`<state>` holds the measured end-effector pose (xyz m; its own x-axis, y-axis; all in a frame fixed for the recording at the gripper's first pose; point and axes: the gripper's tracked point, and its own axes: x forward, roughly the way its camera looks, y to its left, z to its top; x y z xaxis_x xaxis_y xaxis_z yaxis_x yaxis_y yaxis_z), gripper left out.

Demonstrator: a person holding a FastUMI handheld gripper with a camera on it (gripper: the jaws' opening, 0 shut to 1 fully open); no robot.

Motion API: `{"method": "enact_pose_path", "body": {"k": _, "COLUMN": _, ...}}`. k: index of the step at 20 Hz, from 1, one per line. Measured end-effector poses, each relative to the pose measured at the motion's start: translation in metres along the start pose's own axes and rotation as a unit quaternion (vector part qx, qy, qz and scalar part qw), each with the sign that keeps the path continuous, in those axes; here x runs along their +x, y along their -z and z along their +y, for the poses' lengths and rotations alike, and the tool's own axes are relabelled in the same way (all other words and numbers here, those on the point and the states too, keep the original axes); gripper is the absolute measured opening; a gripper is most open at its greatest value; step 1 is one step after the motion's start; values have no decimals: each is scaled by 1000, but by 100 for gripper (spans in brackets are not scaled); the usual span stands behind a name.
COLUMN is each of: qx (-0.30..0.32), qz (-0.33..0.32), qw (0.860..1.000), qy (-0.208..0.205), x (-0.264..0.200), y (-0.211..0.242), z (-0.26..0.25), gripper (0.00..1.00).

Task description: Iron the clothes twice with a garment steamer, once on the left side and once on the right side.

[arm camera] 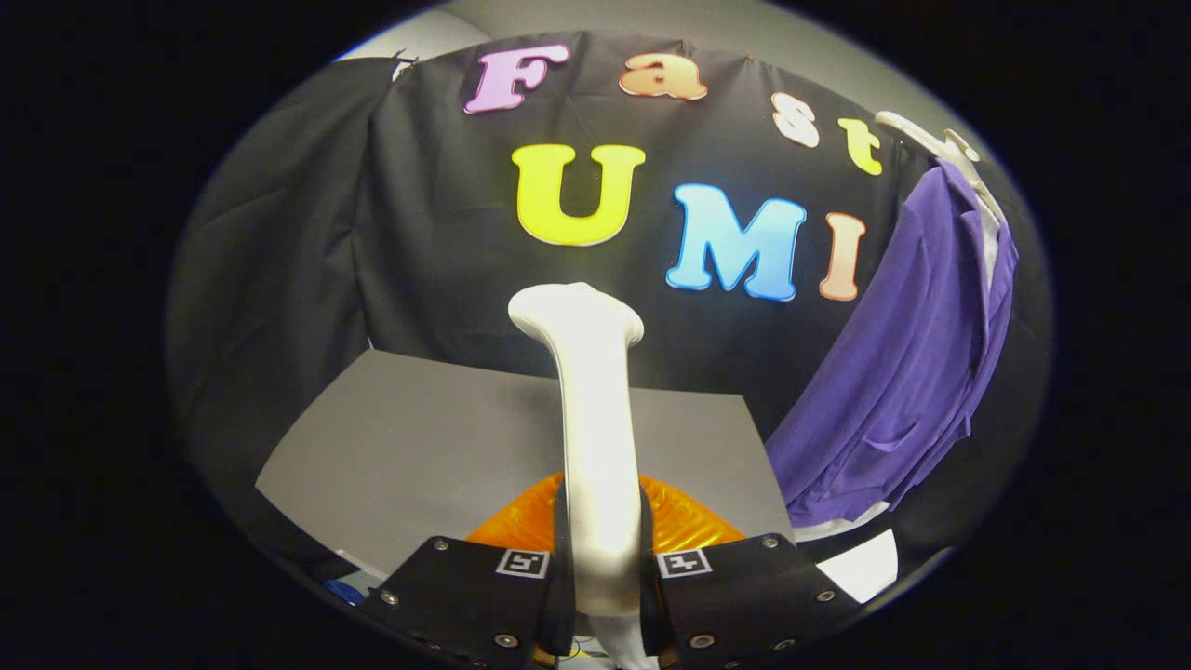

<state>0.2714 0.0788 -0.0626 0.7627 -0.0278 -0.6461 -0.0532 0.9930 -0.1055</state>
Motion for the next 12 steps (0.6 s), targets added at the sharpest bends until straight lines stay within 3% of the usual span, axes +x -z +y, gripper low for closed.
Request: {"method": "enact_pose_path", "body": {"k": 12, "qx": -18, "qz": -138, "qw": 990, "qy": -13, "x": -142, "y": 27, "z": -35, "gripper": 27}}
